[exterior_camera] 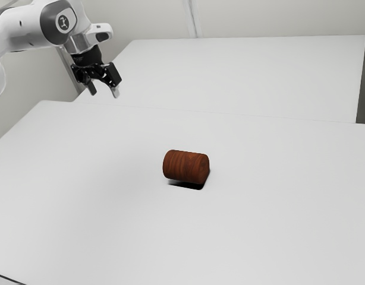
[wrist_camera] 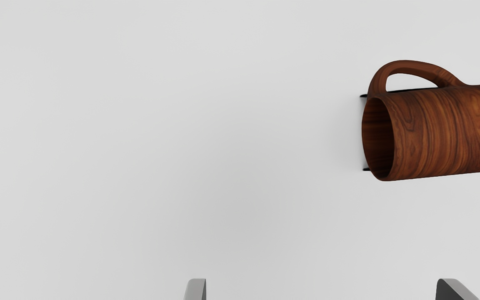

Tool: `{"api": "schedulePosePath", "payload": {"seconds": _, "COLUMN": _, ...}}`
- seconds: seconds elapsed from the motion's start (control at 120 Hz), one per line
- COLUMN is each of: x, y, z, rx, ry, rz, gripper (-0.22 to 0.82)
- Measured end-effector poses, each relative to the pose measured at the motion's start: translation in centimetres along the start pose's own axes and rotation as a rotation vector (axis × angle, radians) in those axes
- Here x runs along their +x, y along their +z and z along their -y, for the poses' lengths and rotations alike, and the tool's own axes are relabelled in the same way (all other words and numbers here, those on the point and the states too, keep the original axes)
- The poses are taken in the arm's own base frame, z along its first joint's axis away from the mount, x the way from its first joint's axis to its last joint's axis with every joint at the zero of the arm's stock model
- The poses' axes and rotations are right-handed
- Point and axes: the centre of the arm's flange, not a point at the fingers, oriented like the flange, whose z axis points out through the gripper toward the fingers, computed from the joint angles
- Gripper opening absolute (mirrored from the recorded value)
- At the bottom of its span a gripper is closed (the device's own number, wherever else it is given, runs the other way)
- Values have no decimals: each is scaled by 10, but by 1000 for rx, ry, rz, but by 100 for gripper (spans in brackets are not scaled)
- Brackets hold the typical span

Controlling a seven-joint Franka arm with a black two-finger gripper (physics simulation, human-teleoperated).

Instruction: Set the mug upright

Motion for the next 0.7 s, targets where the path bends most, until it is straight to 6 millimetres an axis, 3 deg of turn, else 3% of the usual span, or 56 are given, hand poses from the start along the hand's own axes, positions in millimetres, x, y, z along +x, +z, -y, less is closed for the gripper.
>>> {"api": "schedulePosePath", "payload": {"seconds": 0.433, "x": -9, "y": 5, "z": -6, "rx": -25, "ry": 3, "rz": 23, "gripper": 60}}
{"api": "schedulePosePath", "payload": {"seconds": 0.55, "x": -18, "y": 32, "z": -7, "rx": -172, "ry": -9, "rz": 55, "gripper": 60}}
{"api": "schedulePosePath", "payload": {"seconds": 0.633, "x": -22, "y": 53, "z": 0, "rx": -310, "ry": -33, "rz": 59, "gripper": 60}}
{"api": "schedulePosePath", "payload": {"seconds": 0.7, "x": -29, "y": 81, "z": 12, "rx": -439, "ry": -71, "rz": 64, "gripper": 60}}
